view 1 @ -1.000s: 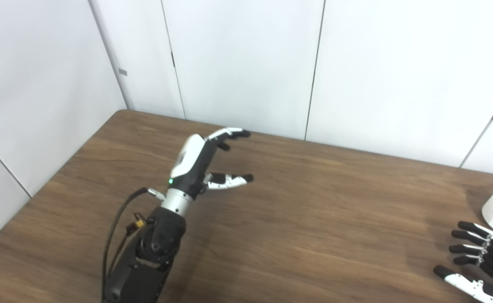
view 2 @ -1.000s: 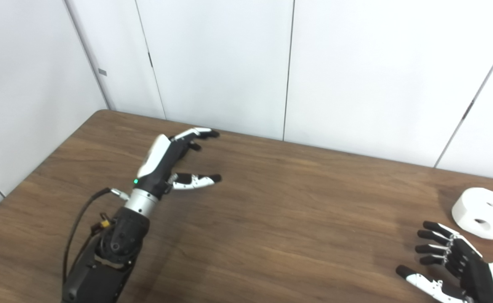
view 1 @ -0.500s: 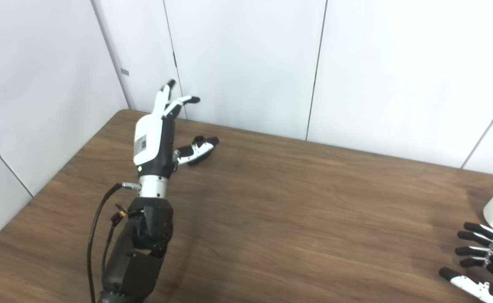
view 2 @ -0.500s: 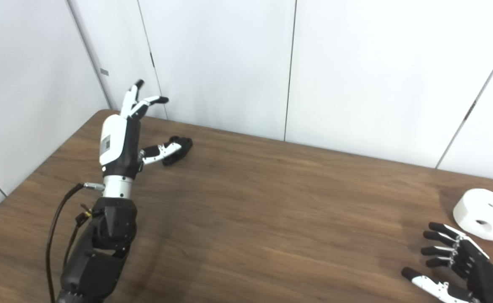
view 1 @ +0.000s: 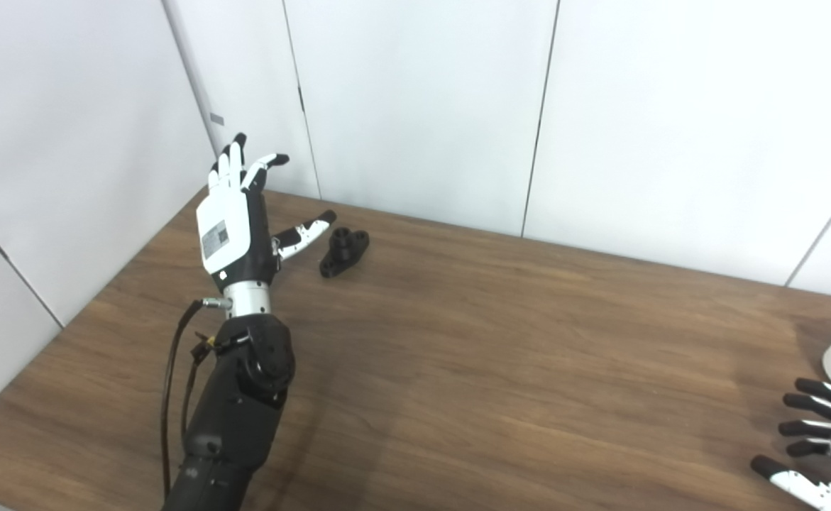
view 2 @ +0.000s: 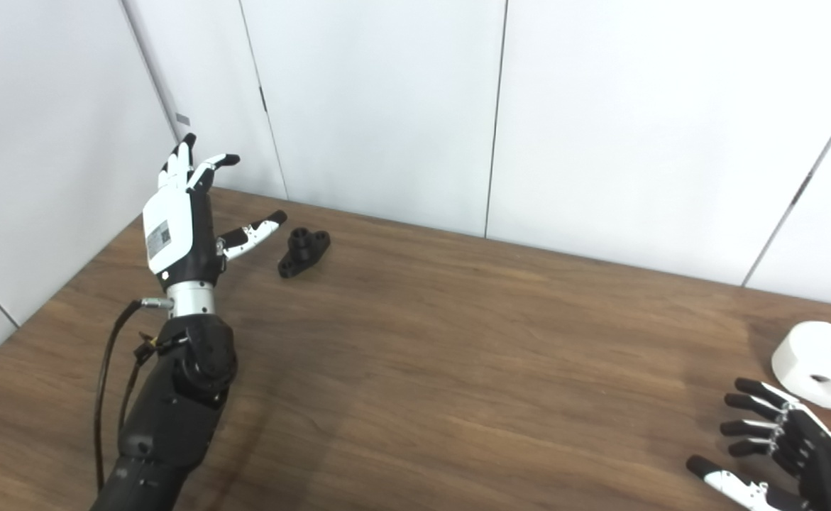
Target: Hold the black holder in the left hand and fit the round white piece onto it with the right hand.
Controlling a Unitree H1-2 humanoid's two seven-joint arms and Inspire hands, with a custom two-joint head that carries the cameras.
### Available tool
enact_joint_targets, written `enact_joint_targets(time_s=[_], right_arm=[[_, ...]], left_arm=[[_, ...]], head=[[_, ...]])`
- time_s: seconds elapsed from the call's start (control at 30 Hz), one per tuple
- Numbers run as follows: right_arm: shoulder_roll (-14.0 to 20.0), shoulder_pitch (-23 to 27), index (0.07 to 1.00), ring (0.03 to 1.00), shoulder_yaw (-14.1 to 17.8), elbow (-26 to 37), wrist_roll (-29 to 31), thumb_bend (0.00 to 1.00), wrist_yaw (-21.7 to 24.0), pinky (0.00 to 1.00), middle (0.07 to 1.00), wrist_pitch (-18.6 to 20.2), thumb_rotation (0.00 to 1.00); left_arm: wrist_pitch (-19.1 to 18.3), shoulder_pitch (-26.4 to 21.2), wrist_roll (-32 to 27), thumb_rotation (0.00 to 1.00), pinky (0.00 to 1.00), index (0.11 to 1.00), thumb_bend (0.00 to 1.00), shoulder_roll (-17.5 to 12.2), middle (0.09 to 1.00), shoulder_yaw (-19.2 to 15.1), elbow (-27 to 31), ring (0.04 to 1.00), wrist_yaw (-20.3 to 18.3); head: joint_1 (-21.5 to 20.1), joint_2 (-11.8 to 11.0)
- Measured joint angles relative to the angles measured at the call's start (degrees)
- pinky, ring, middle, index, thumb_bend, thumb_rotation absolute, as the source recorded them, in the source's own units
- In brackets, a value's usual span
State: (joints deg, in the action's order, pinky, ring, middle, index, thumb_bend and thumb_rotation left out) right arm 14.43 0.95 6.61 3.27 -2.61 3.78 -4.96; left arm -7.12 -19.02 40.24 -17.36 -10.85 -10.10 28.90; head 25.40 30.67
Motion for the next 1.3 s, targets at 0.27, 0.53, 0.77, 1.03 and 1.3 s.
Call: enact_joint_targets(time_s=[0.27, 0.53, 0.77, 1.03, 1.3], right_arm=[[0.1, -0.1, 0.731, 0.581, 0.0, 0.0, -0.2, 0.72, 0.1, 0.47, 0.695, 0.0, 0.08], [0.1, -0.1, 0.727, 0.584, 0.0, 0.0, -0.2, 0.73, 0.3, 0.48, 0.699, 0.0, 0.14], [0.1, -0.1, 0.724, 0.585, 0.0, 0.0, -0.2, 0.72, 0.3, 0.48, 0.697, 0.0, 0.13], [0.1, -0.1, 0.726, 0.592, 0.0, 0.1, -0.2, 0.72, 0.5, 0.48, 0.708, 0.0, 0.11], [0.1, -0.6, 0.731, 0.59, 0.0, 0.4, -0.2, 0.72, 0.7, 0.48, 0.707, 0.1, 0.1]], left_arm=[[-3.8, -2.2, -1.2, 0.32, 1.0, 0.753, 1.0, -1.5, 1.0, 1.3, -4.8, 1.0, -0.3], [-8.4, -2.5, -1.8, 0.36, 1.0, 0.768, 1.0, -2.6, 1.0, 4.7, -7.2, 1.0, -5.4], [-11.5, -2.7, -1.9, 0.46, 1.0, 0.759, 1.0, -4.1, 1.0, 7.6, -7.9, 1.0, -9.4], [-13.3, -2.7, -1.8, 0.44, 1.0, 0.73, 1.0, -5.4, 1.0, 11.7, -9.0, 1.0, -12.9], [-13.5, -2.7, -1.3, 0.38, 1.0, 0.708, 1.0, -5.4, 1.0, 14.0, -9.4, 1.0, -13.1]], head=[[-0.1, 0.0], [-0.4, 0.2], [-0.5, 0.4], [-0.7, 0.5], [-0.6, 1.1]])
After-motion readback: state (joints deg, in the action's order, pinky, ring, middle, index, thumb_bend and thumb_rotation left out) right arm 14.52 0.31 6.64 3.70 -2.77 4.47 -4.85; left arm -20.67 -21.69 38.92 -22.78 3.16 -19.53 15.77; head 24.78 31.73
